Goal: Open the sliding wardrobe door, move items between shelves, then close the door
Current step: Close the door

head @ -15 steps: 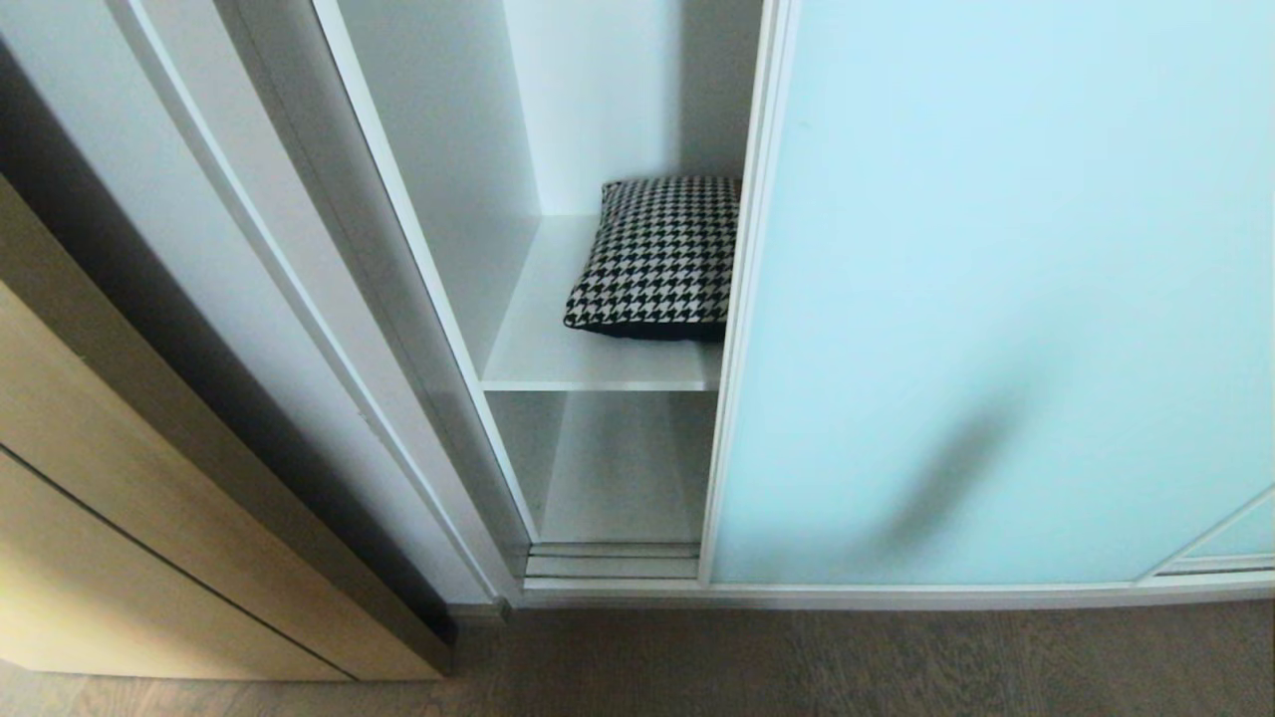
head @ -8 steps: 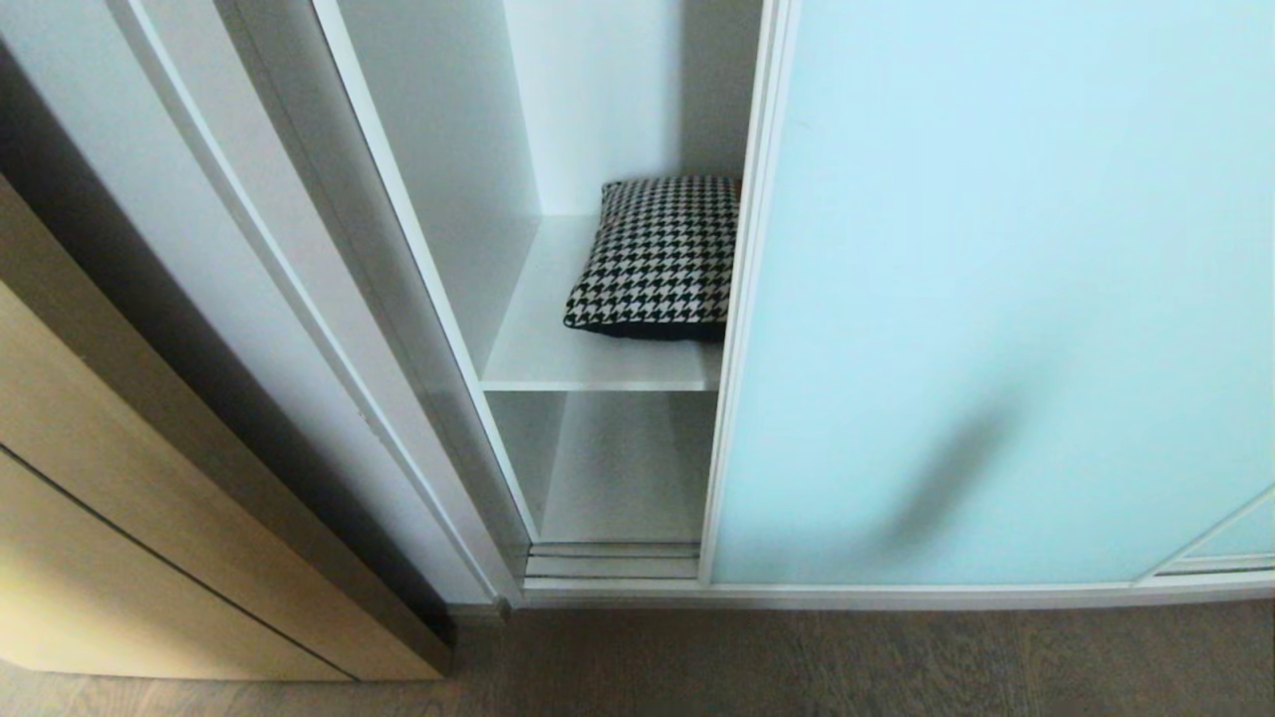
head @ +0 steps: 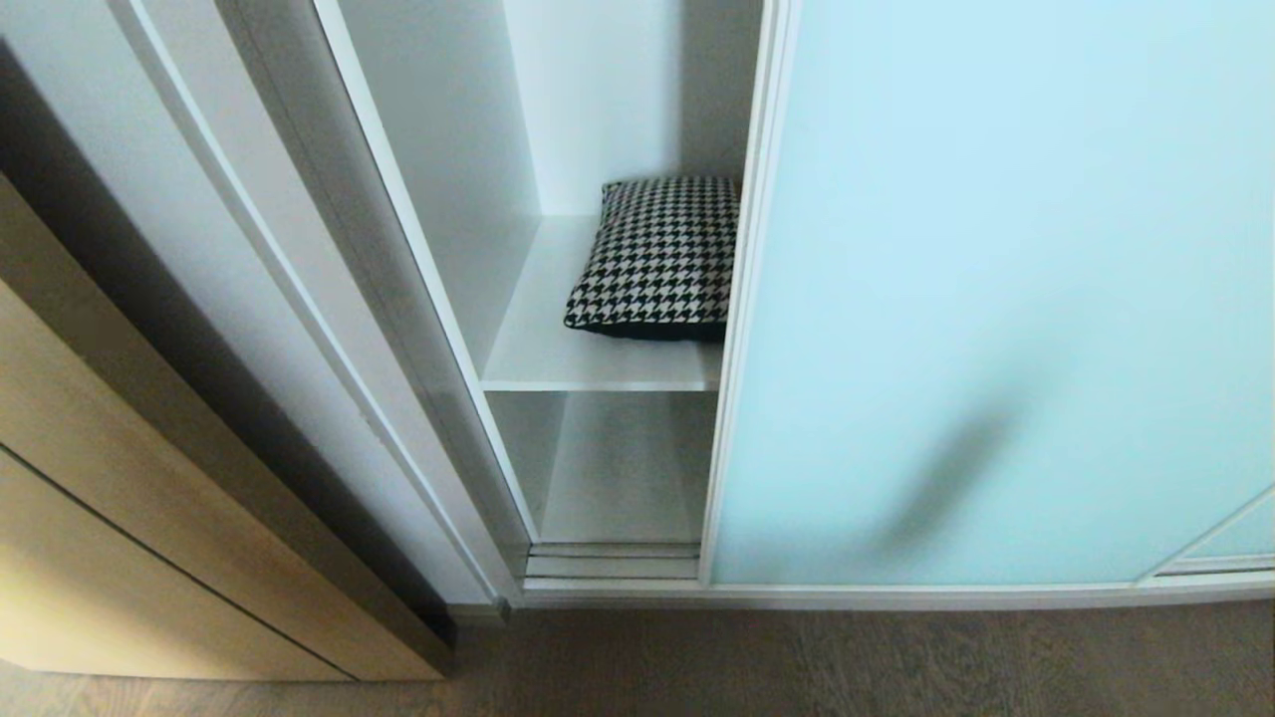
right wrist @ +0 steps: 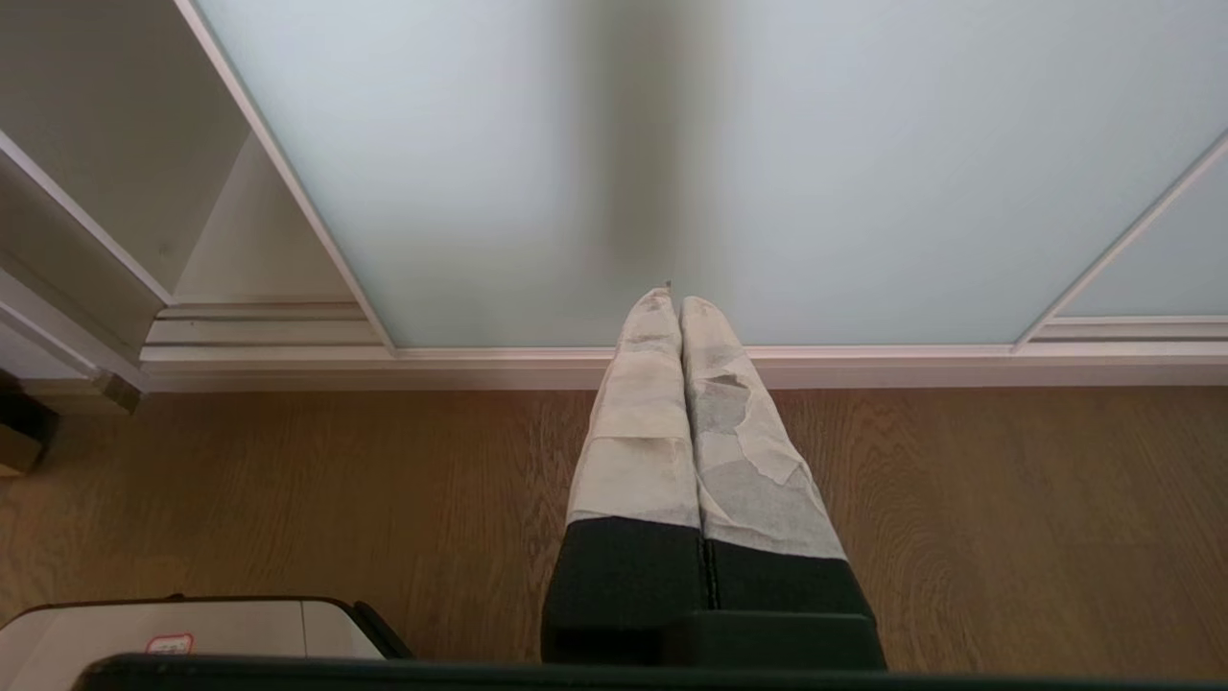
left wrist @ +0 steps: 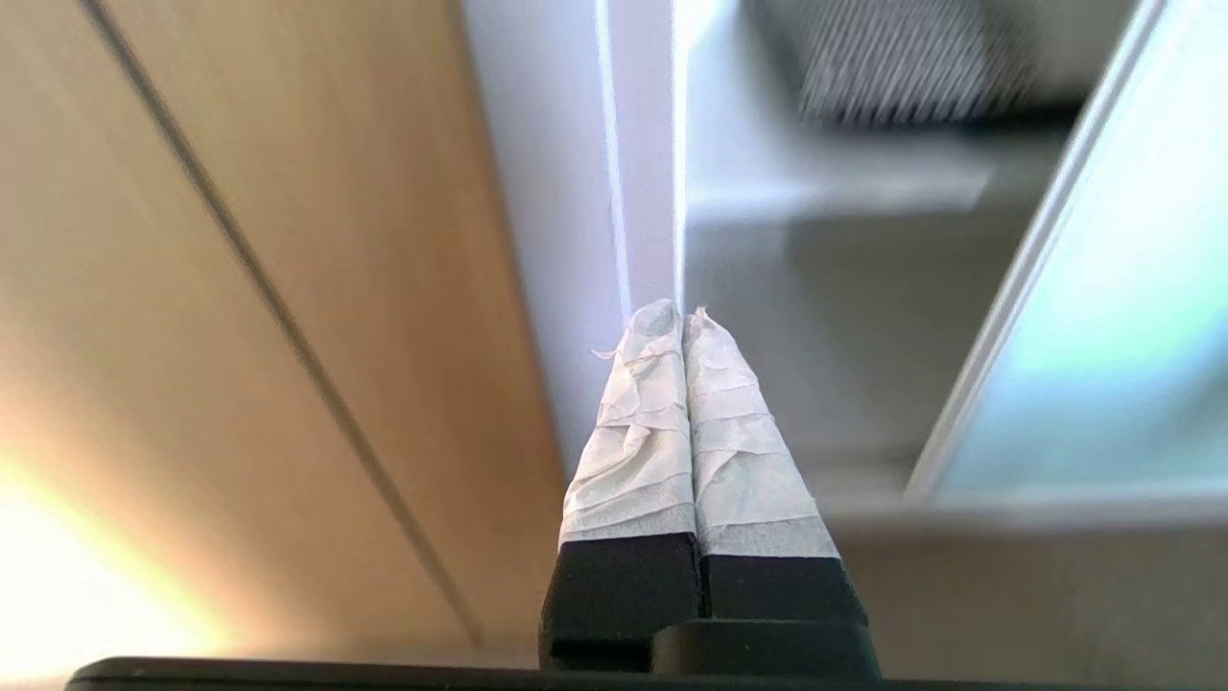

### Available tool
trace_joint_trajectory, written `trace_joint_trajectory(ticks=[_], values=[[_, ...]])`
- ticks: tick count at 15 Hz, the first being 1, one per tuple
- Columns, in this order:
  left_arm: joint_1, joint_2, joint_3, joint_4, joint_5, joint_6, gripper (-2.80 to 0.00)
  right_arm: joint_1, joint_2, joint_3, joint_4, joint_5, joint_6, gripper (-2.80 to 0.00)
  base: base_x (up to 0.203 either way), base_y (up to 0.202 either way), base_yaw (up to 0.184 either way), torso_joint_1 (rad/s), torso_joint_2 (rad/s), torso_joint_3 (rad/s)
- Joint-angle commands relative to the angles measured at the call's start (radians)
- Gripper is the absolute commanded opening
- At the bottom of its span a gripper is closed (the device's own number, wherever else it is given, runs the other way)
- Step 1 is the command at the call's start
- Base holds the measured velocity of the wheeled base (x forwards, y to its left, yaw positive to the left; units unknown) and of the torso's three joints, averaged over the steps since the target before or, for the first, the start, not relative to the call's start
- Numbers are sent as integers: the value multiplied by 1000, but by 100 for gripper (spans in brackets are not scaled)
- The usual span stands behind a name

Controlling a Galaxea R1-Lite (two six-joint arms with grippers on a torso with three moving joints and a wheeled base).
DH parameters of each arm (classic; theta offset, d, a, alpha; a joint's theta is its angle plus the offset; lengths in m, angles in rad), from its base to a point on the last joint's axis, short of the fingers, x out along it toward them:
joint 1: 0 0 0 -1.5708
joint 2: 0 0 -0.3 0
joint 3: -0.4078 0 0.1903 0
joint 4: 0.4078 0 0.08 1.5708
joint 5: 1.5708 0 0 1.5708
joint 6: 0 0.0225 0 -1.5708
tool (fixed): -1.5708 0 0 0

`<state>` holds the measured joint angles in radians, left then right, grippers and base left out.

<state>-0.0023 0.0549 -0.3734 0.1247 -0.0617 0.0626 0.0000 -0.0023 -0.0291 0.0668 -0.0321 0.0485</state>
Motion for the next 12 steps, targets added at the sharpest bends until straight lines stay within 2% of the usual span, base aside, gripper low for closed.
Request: trace_joint_trajectory(ticks=[1,4,6,9,12], values=[[-1,168,-183,18,-19,0,-280,0,1,0,1,0,1,-280,0,0,0,0,0,0],[-5,466,-482,40,-89,-33,-280,0,1,0,1,0,1,-280,0,0,0,0,0,0],[-6,639,-659,49,-173,-72,-280,0,1,0,1,0,1,-280,0,0,0,0,0,0],[-7,876,-871,61,-374,-122,-280,0,1,0,1,0,1,-280,0,0,0,0,0,0],[-36,1043,-990,63,-601,-142,-280,0,1,0,1,0,1,-280,0,0,0,0,0,0]])
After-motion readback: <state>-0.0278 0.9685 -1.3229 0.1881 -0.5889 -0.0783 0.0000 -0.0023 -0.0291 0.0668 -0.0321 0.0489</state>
